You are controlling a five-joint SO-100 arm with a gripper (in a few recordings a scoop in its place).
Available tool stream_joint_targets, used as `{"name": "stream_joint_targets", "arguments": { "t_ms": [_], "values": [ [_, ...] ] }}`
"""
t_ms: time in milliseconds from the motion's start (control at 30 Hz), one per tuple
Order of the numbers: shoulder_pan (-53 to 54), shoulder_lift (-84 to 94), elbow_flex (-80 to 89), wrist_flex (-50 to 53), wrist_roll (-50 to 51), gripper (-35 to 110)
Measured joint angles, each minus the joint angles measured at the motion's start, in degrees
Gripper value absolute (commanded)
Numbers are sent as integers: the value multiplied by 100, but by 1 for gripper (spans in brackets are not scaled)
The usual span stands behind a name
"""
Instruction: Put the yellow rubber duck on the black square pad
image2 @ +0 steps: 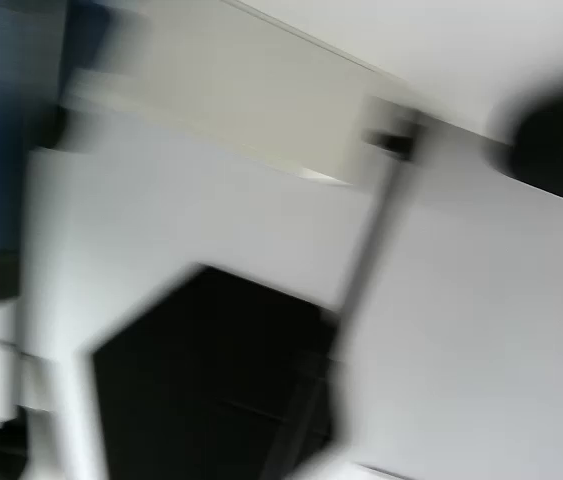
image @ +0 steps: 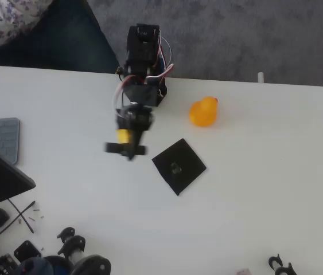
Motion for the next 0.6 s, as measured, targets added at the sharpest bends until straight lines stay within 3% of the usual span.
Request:
{"name": "stream_joint_targets", "arguments": {
  "t_ms": [600],
  "values": [
    [-3006, 9, -53, 1406, 466, -1]
  ]
}}
